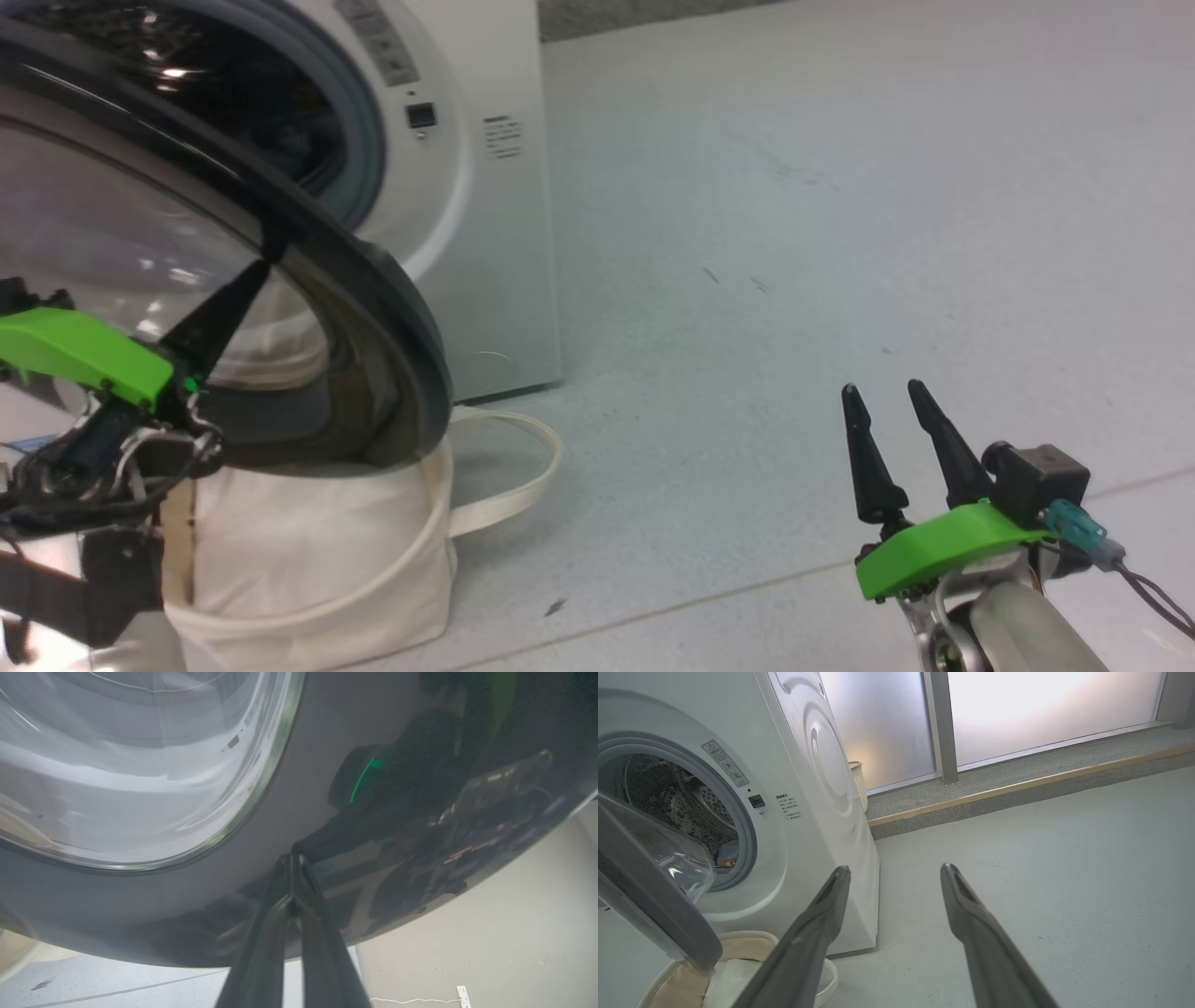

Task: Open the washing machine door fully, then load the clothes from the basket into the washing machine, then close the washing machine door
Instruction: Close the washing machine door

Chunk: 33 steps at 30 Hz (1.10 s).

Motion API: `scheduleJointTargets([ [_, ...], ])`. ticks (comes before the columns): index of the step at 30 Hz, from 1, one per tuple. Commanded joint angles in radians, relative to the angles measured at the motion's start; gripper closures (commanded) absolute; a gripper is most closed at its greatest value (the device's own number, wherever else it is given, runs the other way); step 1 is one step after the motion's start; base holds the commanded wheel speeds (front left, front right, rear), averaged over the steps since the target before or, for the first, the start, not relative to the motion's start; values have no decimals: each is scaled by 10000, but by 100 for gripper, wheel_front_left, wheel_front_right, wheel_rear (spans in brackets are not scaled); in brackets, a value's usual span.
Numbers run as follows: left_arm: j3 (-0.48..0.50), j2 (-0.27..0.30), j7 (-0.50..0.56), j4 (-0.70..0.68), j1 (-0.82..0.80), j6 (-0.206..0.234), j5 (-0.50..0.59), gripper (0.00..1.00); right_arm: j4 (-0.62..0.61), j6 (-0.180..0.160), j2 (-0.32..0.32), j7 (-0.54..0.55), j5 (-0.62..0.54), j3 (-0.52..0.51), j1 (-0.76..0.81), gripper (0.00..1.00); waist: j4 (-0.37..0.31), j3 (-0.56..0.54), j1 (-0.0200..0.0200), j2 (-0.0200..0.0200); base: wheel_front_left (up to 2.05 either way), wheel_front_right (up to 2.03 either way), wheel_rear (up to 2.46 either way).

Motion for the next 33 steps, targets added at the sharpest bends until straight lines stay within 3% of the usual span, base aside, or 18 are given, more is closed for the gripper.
scheduleJointTargets([
  [1, 319, 474, -73, -261, -478, -97, 65, 100, -322, 6, 31, -124, -69, 171, -412, 0, -382, 257, -1, 0, 0, 0, 0],
  [5, 344, 555, -185, 134, -658, -282, 35, 100, -286, 6, 48, -124, -36, 155, -436, 0, -312, 246, -1, 0, 0, 0, 0],
  [10, 234, 490, -262, 356, -632, -433, 73, 100, -172, 6, -6, -124, 91, 291, -458, 0, 286, 78, -1, 0, 0, 0, 0],
  [11, 197, 462, -272, 362, -587, -453, 90, 95, -160, 6, -34, -124, 107, 324, -468, 0, 451, 29, -1, 0, 0, 0, 0],
  [12, 140, 436, -254, 351, -527, -485, 111, 13, -147, 6, -64, -124, 122, 358, -477, 0, 624, -22, -1, 0, 0, 0, 0],
  [13, 89, 422, -256, 330, -456, -510, 155, 0, -131, 6, -92, -124, 141, 390, -485, 0, 810, -73, -1, 0, 0, 0, 0],
  [20, -805, 836, -1170, -343, 385, -1315, 1494, 0, -59, 6, -250, -124, 261, 530, -449, 0, 2080, -383, -1, 0, 0, 0, 0],
  [24, -1711, 1580, -3431, -927, 1090, -1506, 3111, 0, -71, 6, -313, -124, 277, 519, -401, 0, 2656, -505, -1, 0, 0, 0, 0],
  [29, -3507, 2801, -6667, -1092, 2042, -1516, 4574, 0, -124, 6, -392, -124, 235, 453, -335, 0, 3168, -620, -1, 0, 0, 0, 0],
  [33, -4049, 3095, -9053, -199, 2422, -1518, 5452, 0, -149, 6, -423, -124, 206, 395, -237, 0, 3434, -701, -1, 0, 0, 0, 0],
])
